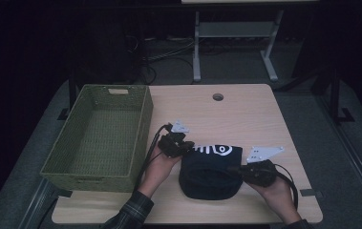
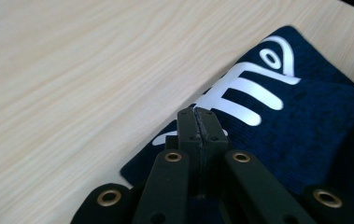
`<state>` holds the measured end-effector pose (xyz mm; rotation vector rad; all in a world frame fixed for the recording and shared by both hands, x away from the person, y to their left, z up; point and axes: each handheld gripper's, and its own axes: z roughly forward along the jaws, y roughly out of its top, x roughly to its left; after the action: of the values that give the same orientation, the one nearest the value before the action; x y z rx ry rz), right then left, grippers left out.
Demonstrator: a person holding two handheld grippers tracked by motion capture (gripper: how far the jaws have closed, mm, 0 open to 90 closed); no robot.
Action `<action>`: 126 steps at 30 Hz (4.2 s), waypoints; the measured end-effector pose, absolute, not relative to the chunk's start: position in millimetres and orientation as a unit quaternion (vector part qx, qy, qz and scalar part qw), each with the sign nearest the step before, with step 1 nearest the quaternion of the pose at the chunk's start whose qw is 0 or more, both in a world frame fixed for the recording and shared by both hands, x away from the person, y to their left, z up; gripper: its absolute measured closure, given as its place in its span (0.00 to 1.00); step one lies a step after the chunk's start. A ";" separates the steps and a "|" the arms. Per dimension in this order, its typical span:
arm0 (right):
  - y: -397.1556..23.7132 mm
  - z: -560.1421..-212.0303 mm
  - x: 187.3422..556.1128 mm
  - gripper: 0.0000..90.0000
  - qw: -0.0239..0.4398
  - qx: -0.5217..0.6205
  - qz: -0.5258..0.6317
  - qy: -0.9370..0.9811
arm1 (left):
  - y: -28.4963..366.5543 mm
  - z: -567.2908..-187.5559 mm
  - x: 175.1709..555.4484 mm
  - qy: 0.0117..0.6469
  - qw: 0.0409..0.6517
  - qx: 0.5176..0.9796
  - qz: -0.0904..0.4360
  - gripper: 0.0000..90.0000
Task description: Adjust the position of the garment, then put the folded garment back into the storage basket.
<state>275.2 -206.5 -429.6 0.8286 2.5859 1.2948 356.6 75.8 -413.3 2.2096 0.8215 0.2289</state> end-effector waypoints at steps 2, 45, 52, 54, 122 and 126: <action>-204.4 -433.6 271.8 1.00 0.062 0.273 0.420 0.863 | 71.3 -418.9 357.6 0.319 0.371 0.868 0.083 1.00; -216.8 -424.4 267.7 1.00 0.133 0.295 0.429 0.843 | 86.2 -405.9 300.2 0.261 0.379 0.886 0.048 1.00; -234.5 -442.6 280.9 1.00 0.138 0.329 0.402 0.843 | 87.7 -428.2 292.4 0.261 0.344 0.901 0.048 1.00; -235.1 -448.8 282.3 1.00 0.132 0.336 0.389 0.847 | 86.8 -435.1 293.5 0.264 0.337 0.903 0.041 1.00; -268.6 -481.8 264.7 0.19 0.166 0.417 0.361 0.817 | 86.2 -459.6 365.9 0.316 0.342 0.885 0.009 0.24; -268.5 -481.8 264.8 0.19 0.166 0.418 0.361 0.817 | 83.6 -460.0 364.4 0.311 0.333 0.890 0.017 0.24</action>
<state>264.8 -268.5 -481.8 1.1908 2.3254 1.0293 364.4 83.6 -460.0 2.3240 0.8124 0.0442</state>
